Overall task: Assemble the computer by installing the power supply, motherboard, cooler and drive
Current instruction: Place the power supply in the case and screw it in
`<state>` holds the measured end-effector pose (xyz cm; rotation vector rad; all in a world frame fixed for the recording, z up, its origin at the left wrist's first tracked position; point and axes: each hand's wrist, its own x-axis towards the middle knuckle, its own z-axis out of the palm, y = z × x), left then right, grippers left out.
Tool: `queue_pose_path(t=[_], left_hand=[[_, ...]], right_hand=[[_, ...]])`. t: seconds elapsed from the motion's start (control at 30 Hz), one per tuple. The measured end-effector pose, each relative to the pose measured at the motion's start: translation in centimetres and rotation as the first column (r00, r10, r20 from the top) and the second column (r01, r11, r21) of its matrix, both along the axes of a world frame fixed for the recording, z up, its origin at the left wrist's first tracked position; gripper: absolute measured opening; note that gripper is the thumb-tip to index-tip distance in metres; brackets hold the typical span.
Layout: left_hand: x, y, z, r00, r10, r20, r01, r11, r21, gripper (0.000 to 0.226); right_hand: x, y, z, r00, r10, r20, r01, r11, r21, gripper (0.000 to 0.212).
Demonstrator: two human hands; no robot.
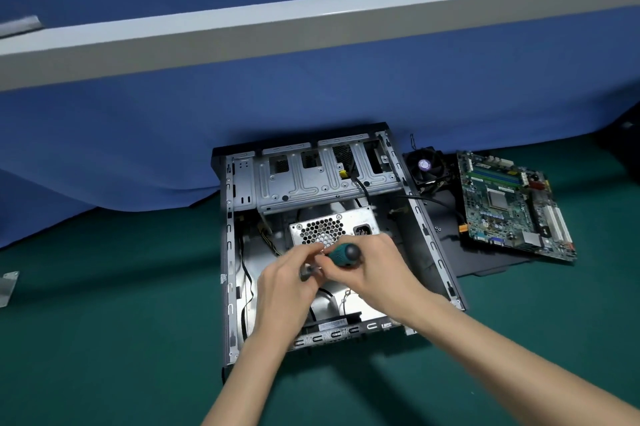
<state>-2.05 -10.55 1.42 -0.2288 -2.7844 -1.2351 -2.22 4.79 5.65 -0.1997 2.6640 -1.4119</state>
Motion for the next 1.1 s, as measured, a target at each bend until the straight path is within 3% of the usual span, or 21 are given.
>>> queue_pose_path(t=[0.13, 0.2, 0.27, 0.33, 0.4, 0.47, 0.57, 0.63, 0.77, 0.93, 1.1], left_hand=[[0.6, -0.1, 0.4, 0.998, -0.051, -0.044, 0.045, 0.992, -0.116, 0.024], [0.5, -0.5, 0.5, 0.998, -0.057, -0.011, 0.056, 0.995, -0.084, 0.024], [0.1, -0.8, 0.6, 0.997, -0.078, 0.029, 0.079, 0.996, -0.033, 0.026], [-0.2, -0.9, 0.8, 0.994, -0.086, 0.072, 0.085, 0.996, 0.01, 0.03], [-0.4, -0.8, 1.1, 0.989, -0.075, 0.129, 0.066, 0.995, 0.07, 0.035], [-0.1, -0.6, 1.5, 0.985, -0.058, 0.165, 0.03, 0.985, 0.169, 0.034], [0.4, -0.2, 1.7, 0.99, -0.015, 0.138, -0.016, 0.974, 0.225, 0.033], [0.4, -0.3, 1.7, 0.993, -0.039, 0.114, 0.011, 0.971, 0.238, 0.027], [0.4, -0.5, 2.1, 0.98, -0.106, 0.168, 0.044, 0.94, 0.339, 0.029], [0.7, 0.2, 2.5, 0.978, -0.054, 0.202, -0.039, 0.903, 0.428, 0.034], [0.6, -0.2, 2.5, 0.987, -0.059, 0.149, -0.007, 0.914, 0.406, 0.053]], right_hand=[[0.3, -1.4, 0.6, 0.998, -0.043, -0.034, 0.049, 0.974, 0.22, 0.046], [0.1, -1.5, 1.8, 0.999, -0.013, -0.051, 0.026, 0.964, 0.264, 0.039], [-0.5, -1.3, 3.2, 0.993, 0.107, -0.05, -0.088, 0.953, 0.291, 0.037], [-1.3, -1.0, 4.0, 0.952, 0.298, -0.073, -0.243, 0.878, 0.412, 0.024], [-1.7, -1.4, 4.5, 0.926, 0.369, -0.08, -0.278, 0.81, 0.516, 0.024], [-1.6, -2.2, 4.8, 0.934, 0.347, -0.086, -0.232, 0.771, 0.593, 0.027], [-1.1, -3.3, 4.9, 0.94, 0.251, -0.231, -0.014, 0.705, 0.709, 0.053], [-1.0, -2.9, 5.3, 0.95, 0.261, -0.171, -0.067, 0.705, 0.706, 0.057], [-1.1, -1.6, 5.5, 0.91, 0.415, -0.012, -0.304, 0.685, 0.662, 0.027], [-1.3, -2.6, 5.4, 0.956, 0.29, -0.05, -0.17, 0.684, 0.71, 0.056], [-0.9, -1.6, 5.1, 0.9, 0.435, -0.034, -0.309, 0.69, 0.654, 0.026]])
